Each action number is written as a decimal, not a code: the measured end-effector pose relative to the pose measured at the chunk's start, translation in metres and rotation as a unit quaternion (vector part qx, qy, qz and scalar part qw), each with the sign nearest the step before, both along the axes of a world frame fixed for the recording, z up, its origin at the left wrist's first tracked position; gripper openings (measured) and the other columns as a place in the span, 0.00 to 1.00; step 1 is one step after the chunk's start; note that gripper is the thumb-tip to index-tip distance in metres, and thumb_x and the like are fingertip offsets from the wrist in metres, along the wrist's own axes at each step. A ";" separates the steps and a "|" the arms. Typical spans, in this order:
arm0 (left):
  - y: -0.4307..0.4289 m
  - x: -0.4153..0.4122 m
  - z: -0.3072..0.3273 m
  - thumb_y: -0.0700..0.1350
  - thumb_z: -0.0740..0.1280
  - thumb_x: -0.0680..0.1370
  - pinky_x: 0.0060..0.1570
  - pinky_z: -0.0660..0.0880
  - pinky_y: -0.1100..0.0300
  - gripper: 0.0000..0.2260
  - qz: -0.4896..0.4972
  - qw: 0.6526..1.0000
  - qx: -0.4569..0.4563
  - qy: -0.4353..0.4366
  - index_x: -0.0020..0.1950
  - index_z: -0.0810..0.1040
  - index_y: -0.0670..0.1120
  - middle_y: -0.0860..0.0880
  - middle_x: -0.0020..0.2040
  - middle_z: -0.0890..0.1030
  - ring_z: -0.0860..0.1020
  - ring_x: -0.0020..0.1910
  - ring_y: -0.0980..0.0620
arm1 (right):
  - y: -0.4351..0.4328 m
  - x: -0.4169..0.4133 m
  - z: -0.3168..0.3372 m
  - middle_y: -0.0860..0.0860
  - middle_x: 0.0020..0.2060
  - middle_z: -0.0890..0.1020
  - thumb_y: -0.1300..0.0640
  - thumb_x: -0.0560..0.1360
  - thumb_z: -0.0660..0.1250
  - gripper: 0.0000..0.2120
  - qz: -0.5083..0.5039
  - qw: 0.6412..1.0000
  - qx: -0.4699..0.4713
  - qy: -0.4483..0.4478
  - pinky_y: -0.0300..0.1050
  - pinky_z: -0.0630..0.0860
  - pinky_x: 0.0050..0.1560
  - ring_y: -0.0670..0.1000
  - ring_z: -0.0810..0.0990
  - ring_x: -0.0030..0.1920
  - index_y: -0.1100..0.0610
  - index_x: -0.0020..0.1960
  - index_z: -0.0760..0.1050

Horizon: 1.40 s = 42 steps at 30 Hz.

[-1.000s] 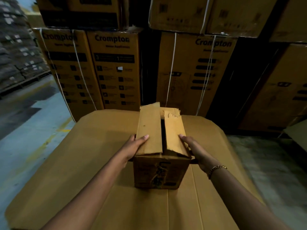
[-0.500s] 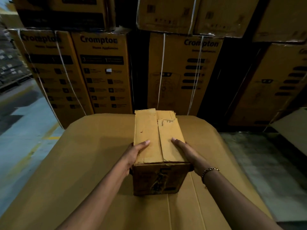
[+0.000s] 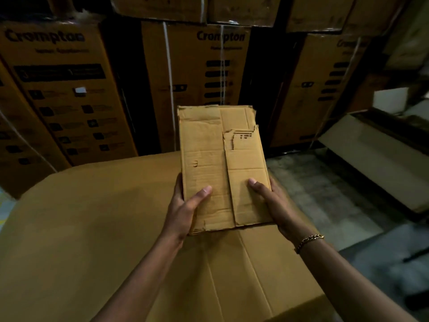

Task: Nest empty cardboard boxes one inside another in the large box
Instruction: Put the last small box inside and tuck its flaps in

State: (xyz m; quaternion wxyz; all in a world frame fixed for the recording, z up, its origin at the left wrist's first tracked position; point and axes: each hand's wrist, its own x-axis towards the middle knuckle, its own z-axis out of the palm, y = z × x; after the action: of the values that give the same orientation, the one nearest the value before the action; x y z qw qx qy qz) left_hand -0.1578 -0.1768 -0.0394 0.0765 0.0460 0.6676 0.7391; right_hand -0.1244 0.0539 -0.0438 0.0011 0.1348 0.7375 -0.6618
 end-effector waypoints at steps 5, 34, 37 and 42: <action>0.083 0.006 0.021 0.59 0.75 0.66 0.50 0.80 0.60 0.33 -0.063 0.997 0.010 0.048 0.69 0.70 0.60 0.58 0.59 0.82 0.82 0.55 0.57 | 0.078 0.033 0.029 0.43 0.62 0.76 0.34 0.68 0.68 0.27 -0.057 0.997 0.002 0.046 0.59 0.81 0.57 0.51 0.79 0.59 0.30 0.66 0.66; 0.672 0.034 0.103 0.57 0.75 0.70 0.52 0.82 0.55 0.42 -0.275 0.939 0.063 0.196 0.78 0.56 0.63 0.57 0.66 0.74 0.80 0.58 0.58 | 0.610 0.162 0.117 0.51 0.63 0.78 0.37 0.70 0.69 0.32 -0.309 0.928 0.076 0.194 0.54 0.83 0.49 0.54 0.83 0.58 0.42 0.71 0.65; 0.729 0.011 0.121 0.59 0.75 0.70 0.55 0.80 0.52 0.43 -0.271 0.933 0.060 0.228 0.79 0.54 0.63 0.56 0.69 0.72 0.78 0.61 0.57 | 0.665 0.141 0.134 0.51 0.63 0.78 0.36 0.70 0.69 0.32 -0.317 0.919 0.089 0.217 0.52 0.83 0.48 0.52 0.84 0.56 0.42 0.71 0.66; 0.819 -0.032 0.154 0.59 0.74 0.70 0.57 0.80 0.47 0.44 -0.284 0.924 0.052 0.251 0.79 0.52 0.62 0.55 0.70 0.70 0.77 0.62 0.55 | 0.754 0.106 0.162 0.53 0.64 0.78 0.37 0.70 0.70 0.33 -0.309 0.914 0.083 0.250 0.55 0.83 0.50 0.55 0.83 0.58 0.44 0.71 0.66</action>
State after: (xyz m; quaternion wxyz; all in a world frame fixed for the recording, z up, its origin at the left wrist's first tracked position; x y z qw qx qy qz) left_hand -0.1894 0.6424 0.1149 0.1102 0.4215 0.5843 0.6847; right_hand -0.0187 0.8081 0.1181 -0.3990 0.1856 0.6876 -0.5775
